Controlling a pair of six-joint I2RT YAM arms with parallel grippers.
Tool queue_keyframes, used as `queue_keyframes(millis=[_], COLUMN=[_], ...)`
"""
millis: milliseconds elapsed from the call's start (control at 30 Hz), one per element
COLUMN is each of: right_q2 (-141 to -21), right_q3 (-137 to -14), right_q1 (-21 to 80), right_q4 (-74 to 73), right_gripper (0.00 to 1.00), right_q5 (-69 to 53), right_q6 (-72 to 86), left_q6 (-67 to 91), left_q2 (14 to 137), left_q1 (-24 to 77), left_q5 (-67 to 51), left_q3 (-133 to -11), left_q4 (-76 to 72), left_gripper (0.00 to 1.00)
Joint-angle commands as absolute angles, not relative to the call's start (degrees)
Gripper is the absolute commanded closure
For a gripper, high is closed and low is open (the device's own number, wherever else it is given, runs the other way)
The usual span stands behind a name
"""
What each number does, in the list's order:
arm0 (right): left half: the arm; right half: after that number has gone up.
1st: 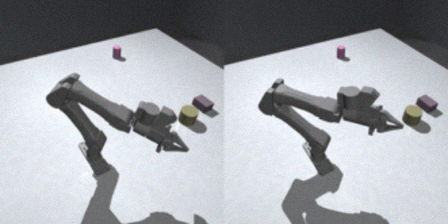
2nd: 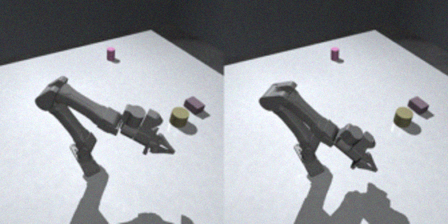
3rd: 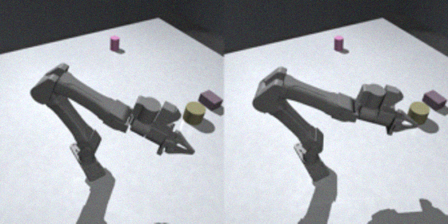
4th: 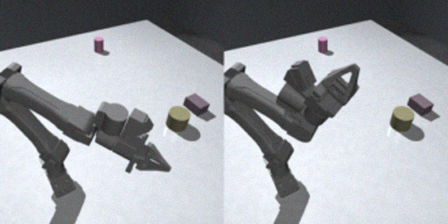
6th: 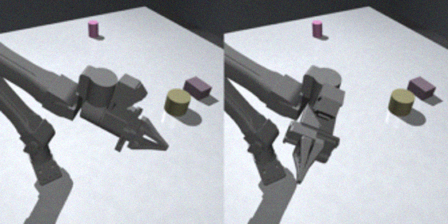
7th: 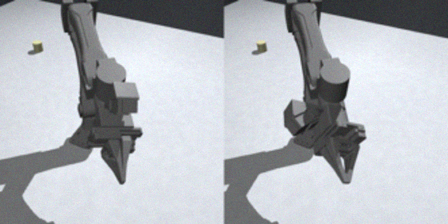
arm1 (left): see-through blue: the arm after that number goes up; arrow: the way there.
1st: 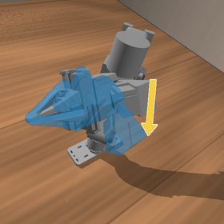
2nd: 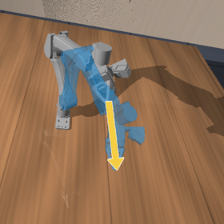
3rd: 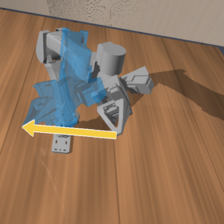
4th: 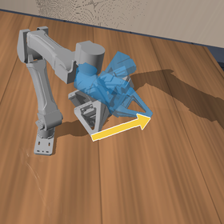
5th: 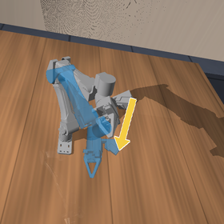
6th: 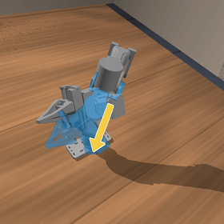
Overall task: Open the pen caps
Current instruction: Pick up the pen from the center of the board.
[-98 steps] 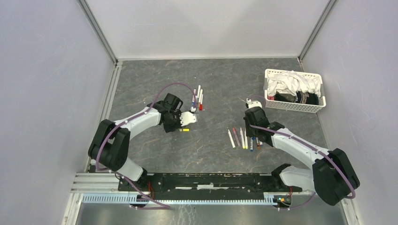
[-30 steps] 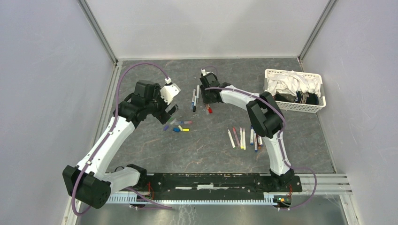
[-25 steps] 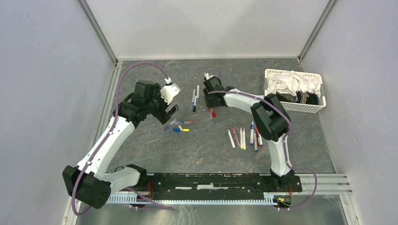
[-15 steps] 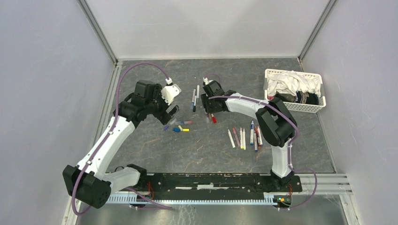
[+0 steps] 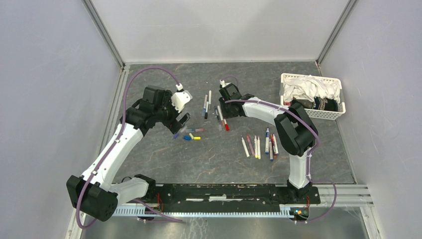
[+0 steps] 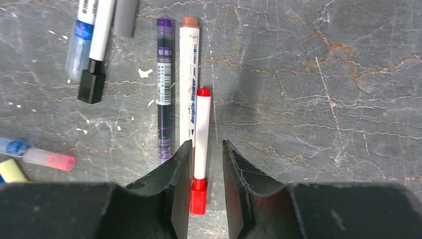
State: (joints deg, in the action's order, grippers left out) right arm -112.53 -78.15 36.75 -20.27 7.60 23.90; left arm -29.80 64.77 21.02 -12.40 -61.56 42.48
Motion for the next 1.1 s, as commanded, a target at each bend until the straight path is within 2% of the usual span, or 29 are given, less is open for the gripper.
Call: queue_keyframes(millis=[0,333,400,533,600,800,1067], right_q2=[-114.93,-117.36,-117.24,-112.28,-107.61,-88.22,-77.57], right_q3=[-79.17,-78.05,-78.72,-78.38,-77.41,-62.89,-52.65], right_q1=[37.17,38.4,38.73,38.71,38.72,42.24,55.0], right_q4=[-20.83,-22.01,-22.84,-22.11,-20.43,1.07,25.77], right_gripper=[0.67,0.7,0.76,0.98,1.0,1.0,1.0], right_q5=[8.91,14.72,15.9,17.16,17.09,12.59,18.15], right_q6=[23.34,22.14,22.08,24.88,27.63,37.53,43.88], left_q6=[-28.3,-27.88,-27.14,-24.1,-22.4,-15.51,-9.65], left_q2=[64.63,64.6,64.48,64.45,64.27,63.11,63.33], left_q1=[20.9,20.87,20.87,20.88,20.84,20.88,20.89], left_q5=[-13.53,-13.51,-14.03,-15.67,-17.72,-25.77,-37.22], left_q3=[-63.81,-64.4,-64.5,-64.68,-64.69,-63.84,-63.02], left_q4=[42.86,43.25,43.17,42.4,42.36,40.42,36.91], left_gripper=[0.0,0.0,0.0,0.0,0.0,0.0,0.0])
